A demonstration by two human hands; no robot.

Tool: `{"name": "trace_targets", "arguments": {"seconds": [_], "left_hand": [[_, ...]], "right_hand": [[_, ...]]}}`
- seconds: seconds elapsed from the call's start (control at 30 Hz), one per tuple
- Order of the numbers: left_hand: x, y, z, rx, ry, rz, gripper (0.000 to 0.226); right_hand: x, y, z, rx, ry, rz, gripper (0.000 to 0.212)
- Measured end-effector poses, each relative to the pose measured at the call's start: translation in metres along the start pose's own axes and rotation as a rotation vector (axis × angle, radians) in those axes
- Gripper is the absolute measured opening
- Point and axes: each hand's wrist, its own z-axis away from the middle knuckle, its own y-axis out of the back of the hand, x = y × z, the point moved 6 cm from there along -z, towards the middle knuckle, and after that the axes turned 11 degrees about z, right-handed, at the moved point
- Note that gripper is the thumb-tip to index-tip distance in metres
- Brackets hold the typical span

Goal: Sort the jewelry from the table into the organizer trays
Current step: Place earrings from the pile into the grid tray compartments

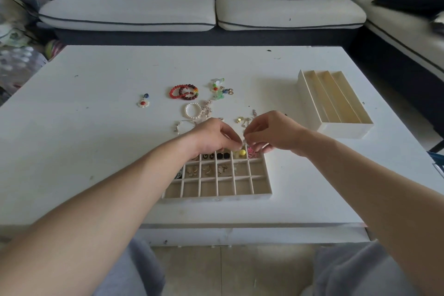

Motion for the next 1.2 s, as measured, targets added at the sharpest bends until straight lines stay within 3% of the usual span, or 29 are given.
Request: {"name": "trace_targets", "arguments": {"seconds": [0.17, 0.27, 0.53, 0.7, 0.83, 1.0, 1.1, 1.2], "left_hand": [[-0.008, -0.013, 0.003, -0.028, 0.002, -0.198, 0.01], [-0.009, -0.02, 0.008, -0.053, -0.009, -0.288, 0.01], [-0.008, -0.028, 0.017, -0.007, -0.035, -0.498, 0.002], [0.0, -0.034, 0.025, 0.049, -0.116, -0.711, 0.006], [0.002, -0.035, 0.024, 0.089, -0.129, -0.79, 0.008], [0.003, -0.036, 0.023, 0.123, -0.153, -0.862, 0.015], [0.003, -0.032, 0.023, 0.093, -0.125, -0.829, 0.015], [0.002, -0.023, 0.023, 0.058, -0.08, -0.781, 0.011]], "right_hand": [[0.005, -0.009, 0.004, -0.099, 0.008, 0.295, 0.005], [0.008, -0.014, 0.002, -0.095, 0.012, 0.46, 0.017], [0.004, -0.028, 0.003, -0.03, 0.027, 0.645, 0.003], [0.004, -0.035, 0.001, -0.025, -0.014, 0.754, 0.014], [0.002, -0.04, 0.001, 0.02, -0.01, 0.824, 0.028], [0.0, -0.043, 0.002, 0.033, 0.002, 0.887, 0.031], [0.0, -0.044, -0.001, 0.045, 0.011, 0.919, 0.026], [-0.001, -0.044, -0.001, 0.017, 0.046, 0.906, 0.006]]}}
